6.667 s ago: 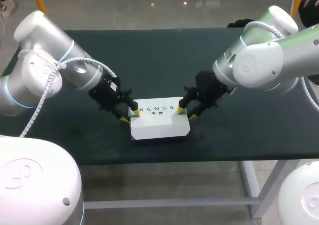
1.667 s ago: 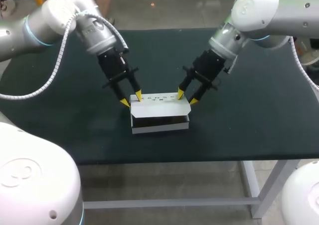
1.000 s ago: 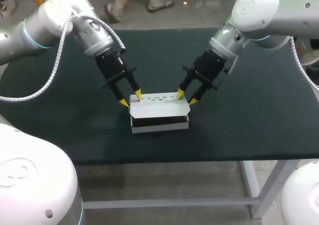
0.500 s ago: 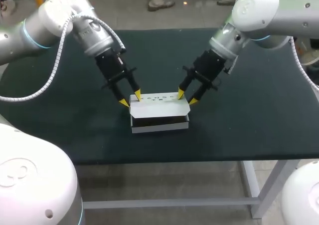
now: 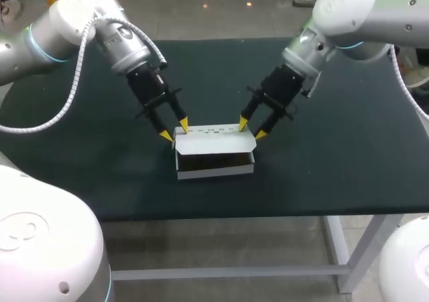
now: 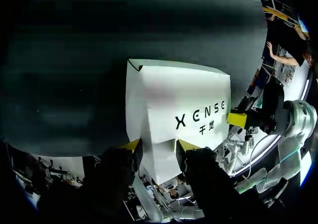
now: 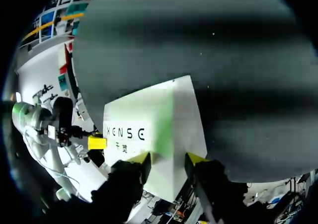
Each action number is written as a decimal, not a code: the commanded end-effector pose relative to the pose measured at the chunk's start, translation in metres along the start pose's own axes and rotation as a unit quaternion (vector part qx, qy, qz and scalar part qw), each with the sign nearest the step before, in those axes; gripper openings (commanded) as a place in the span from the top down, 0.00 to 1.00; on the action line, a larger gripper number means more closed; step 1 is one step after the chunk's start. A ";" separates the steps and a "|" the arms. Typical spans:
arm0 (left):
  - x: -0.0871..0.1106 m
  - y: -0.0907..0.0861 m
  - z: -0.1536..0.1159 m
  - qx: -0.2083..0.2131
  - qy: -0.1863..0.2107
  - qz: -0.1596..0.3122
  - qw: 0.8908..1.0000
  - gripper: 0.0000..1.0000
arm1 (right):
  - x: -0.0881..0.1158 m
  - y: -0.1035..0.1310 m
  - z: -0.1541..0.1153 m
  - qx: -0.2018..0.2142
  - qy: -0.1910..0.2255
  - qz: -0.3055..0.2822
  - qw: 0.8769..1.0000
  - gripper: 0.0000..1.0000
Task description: Assemble the packaging by folding the flat box into shape, placing the metal phone stand inside, and closing the box properly
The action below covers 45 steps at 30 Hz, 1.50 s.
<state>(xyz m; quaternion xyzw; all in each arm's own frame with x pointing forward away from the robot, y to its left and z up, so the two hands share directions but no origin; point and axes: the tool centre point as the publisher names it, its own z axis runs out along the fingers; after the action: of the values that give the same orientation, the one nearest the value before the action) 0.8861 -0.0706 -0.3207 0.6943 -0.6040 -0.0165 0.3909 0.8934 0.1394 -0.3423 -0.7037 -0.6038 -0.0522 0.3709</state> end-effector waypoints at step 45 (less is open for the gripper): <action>-0.009 0.003 0.002 0.037 -0.044 0.074 0.996 0.47 | -0.009 -0.006 0.003 -0.020 -0.049 -0.028 0.998 0.51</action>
<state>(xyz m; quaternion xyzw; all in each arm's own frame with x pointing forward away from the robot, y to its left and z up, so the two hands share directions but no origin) 0.8820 -0.0636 -0.3228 0.6596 -0.6703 0.0039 0.3399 0.8914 0.1353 -0.3476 -0.6882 -0.6412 -0.0278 0.3384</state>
